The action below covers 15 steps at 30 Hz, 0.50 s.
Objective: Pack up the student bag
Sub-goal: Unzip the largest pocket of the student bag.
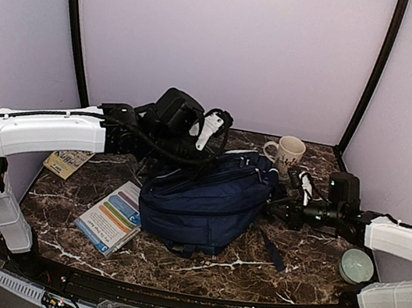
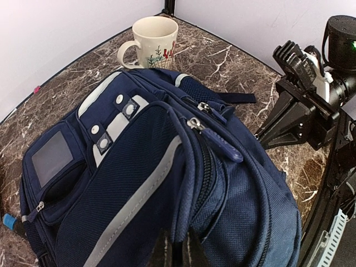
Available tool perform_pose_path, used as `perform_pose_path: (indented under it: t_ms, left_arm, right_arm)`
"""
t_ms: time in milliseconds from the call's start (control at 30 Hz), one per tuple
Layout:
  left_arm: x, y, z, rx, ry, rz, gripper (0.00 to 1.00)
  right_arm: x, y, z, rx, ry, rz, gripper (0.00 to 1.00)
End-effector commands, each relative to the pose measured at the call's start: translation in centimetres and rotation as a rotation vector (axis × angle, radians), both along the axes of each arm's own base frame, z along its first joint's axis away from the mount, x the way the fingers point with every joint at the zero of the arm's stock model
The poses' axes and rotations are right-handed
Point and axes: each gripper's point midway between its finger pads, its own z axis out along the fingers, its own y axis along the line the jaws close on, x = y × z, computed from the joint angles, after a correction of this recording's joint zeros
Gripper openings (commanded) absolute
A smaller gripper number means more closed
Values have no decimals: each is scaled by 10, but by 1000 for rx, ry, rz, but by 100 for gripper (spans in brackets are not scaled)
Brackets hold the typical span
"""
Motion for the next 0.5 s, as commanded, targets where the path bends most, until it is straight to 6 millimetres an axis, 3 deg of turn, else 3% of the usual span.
perform_pose_path:
  t_ms: [0, 100, 467]
  left_arm:
    - [13, -6, 33, -98, -38, 51, 0]
    - [14, -12, 32, -106, -25, 41, 0]
    - [11, -27, 25, -145, 41, 25, 0]
  right_arm:
    - [-15, 6, 17, 40, 4, 1, 0]
    - [-24, 7, 16, 18, 10, -1, 0]
    - [-44, 20, 44, 46, -10, 12, 0]
